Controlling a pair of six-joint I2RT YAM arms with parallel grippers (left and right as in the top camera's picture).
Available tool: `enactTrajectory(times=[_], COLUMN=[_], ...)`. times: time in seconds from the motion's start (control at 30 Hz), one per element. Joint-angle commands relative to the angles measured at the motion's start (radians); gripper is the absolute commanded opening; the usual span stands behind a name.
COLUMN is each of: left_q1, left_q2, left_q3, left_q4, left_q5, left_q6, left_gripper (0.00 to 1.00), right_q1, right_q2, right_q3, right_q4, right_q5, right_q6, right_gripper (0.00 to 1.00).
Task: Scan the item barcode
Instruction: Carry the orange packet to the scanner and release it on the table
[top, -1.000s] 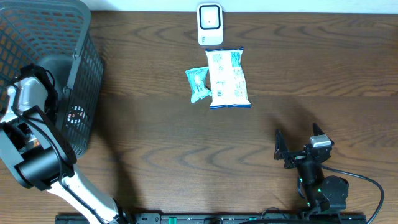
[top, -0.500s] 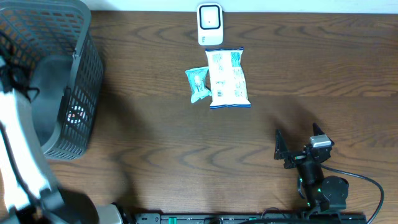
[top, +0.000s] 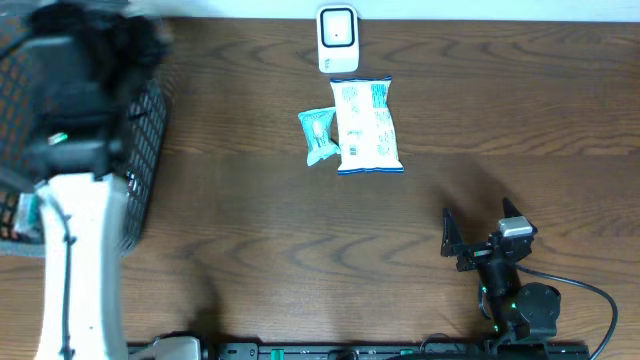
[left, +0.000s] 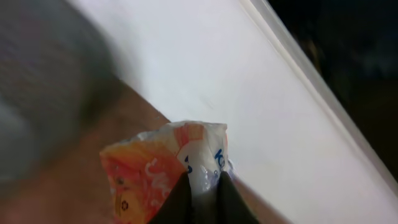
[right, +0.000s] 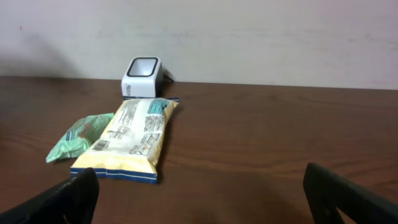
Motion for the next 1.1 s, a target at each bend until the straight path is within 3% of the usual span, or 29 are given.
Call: enactTrajectory(times=[0.0,0.13,0.27,0.57,0.83,1.07], left_q1=[-0.136,-0.283,-0.368,-0.389,-0.385,-0.372], left_q2=[0.076,0.184,0.28,0.45,0.595,0.693], left_q3=[0.005,0.005,0.005,0.005,0.004,0.004], left_q4=[0.035,0.101,0.113,-0.055,-0.064,-0.047], left_q5=[0.032,0.032,-0.003,-0.257,-0.258,-0.287], left_q6=[0.149,0.312,0.583,0.934,1.036,0.99], left_gripper=[0.08,0.08,0.08,0.08,0.08,0.08], right_q1=[0.006,0.006,0.006,0.006,0.006,0.006], right_q2=[-0.006,-0.006,-0.006,-0.006,-0.006,-0.006], right_q3=[-0.002,-0.002,-0.002,-0.002,-0.002,-0.002], right_q4=[-0.004,-0.004,-0.004,-0.004,-0.004,-0.004], right_q5=[-0.007,-0.007,-0.007,-0.007,-0.007,-0.007], right_q6=[0.006,0.006,0.006,0.006,0.006,0.006], right_gripper=[0.99,0.99,0.99,0.99,0.99,0.99])
